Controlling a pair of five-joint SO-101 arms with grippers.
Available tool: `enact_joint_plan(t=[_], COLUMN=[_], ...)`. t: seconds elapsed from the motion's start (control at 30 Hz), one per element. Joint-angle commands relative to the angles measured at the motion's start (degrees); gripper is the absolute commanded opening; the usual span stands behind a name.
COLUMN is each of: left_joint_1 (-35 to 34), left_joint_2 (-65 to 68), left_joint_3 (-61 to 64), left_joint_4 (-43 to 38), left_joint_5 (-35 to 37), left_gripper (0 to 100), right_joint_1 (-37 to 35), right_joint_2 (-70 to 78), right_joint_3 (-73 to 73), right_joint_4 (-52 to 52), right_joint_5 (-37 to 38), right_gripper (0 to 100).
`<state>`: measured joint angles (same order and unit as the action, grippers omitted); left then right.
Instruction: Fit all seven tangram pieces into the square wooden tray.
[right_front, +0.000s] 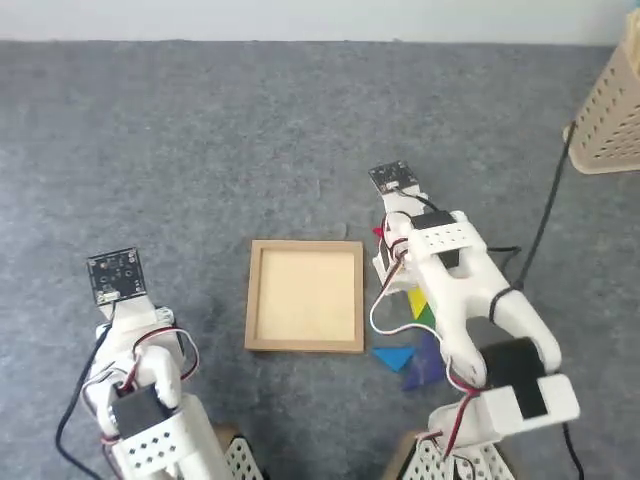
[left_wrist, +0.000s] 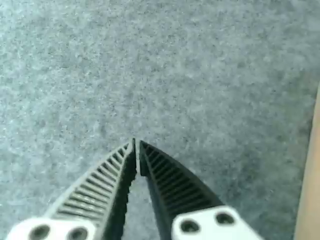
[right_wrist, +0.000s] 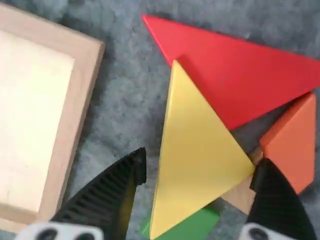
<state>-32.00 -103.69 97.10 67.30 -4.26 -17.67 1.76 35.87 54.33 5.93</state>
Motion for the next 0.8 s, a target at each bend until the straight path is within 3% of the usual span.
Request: enact_joint_plan(t=[0.0,0.1,0.3,0.77], left_joint_1=[0.18,0.18,0.18,0.18], left_joint_2=[-0.44,-0.44,-0.44,-0.44], left_joint_3=[-0.48,-0.48,-0.48,-0.48], left_joint_4=[0.35,0.35,0.35,0.35], left_joint_5=[0.88,0.88,0.88,0.88], left_gripper=[1,1,1,1], right_joint_1=[0.75,0.4,0.31,0.13], right_joint_2=[0.66,1.45,1.36,0.31], right_joint_3=[-2.11,-2.11,-2.11,-2.2], right_joint_4=[-1.98,-2.59,-2.59,-2.15], right_joint_5=[1.41,1.49,1.41,1.05], right_gripper=[32.9,31.9,18.9,18.3])
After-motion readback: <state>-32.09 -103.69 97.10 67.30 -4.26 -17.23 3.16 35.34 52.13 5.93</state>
